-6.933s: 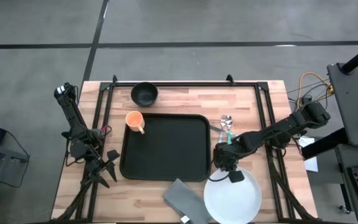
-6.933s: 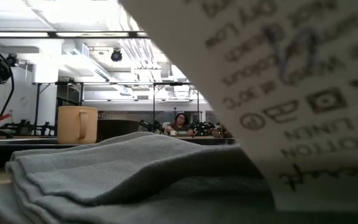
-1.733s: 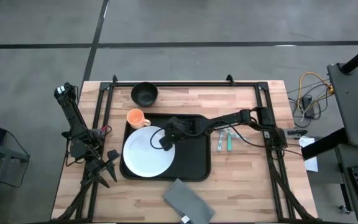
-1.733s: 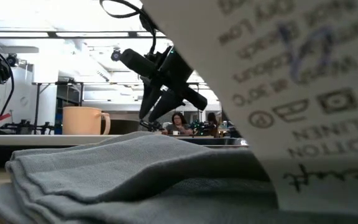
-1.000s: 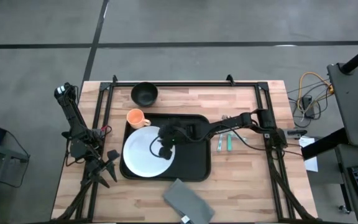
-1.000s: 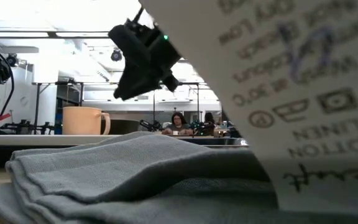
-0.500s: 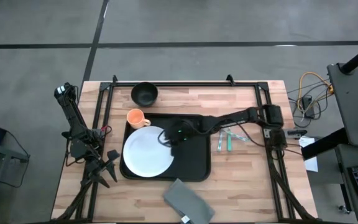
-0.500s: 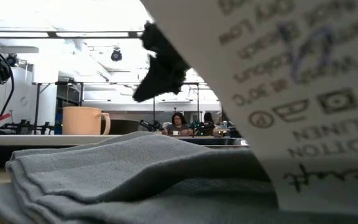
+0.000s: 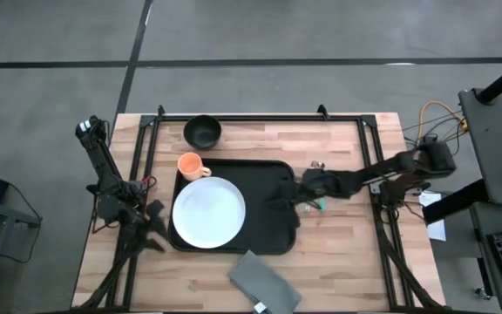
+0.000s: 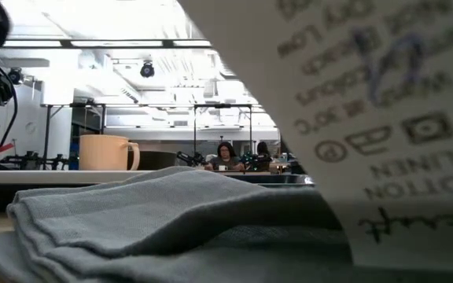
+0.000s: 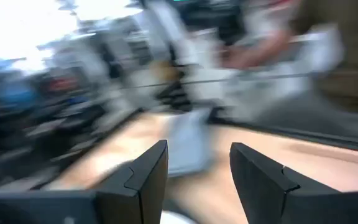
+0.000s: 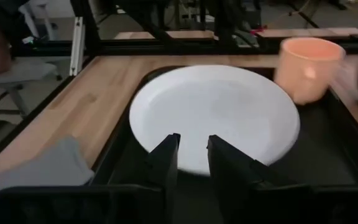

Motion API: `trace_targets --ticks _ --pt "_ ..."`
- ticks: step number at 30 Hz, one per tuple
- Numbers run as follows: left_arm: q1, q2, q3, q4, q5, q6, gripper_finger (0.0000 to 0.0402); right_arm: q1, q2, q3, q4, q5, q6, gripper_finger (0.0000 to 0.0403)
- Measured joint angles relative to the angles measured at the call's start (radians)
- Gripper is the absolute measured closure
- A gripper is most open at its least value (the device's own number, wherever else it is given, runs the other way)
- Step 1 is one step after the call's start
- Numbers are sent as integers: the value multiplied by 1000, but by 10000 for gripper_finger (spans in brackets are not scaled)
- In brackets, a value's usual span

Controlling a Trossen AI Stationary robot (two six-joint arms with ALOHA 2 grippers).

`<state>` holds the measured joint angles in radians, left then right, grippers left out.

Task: Set up tray
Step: Put the black bowl on top of the white plate

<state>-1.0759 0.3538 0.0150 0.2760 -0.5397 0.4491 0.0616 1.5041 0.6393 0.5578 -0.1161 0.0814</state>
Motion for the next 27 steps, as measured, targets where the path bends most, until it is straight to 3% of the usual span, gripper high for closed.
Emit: trace_targets --ticks 5,8,10,13,15,20,27 --pt "28 -2 -4 220 -401 -24 246 -1 -102 -83 7 9 -10 334" --pt "51 -2 -4 272 -536 -65 246 1 -150 -129 37 -26 -89 335" --pt "63 -2 -4 273 -534 -51 246 2 -175 -176 119 -157 -162 333" --pt "69 9 -4 262 -498 -18 246 4 -215 -260 307 -439 -235 328" --pt "77 19 -4 279 -489 -16 246 2 -248 -318 398 -538 -245 325" --pt "133 18 -1 350 -485 -15 246 2 -319 -416 480 -514 -175 319" --pt "235 27 0 348 -482 2 246 1 -406 -511 478 -509 -217 320"
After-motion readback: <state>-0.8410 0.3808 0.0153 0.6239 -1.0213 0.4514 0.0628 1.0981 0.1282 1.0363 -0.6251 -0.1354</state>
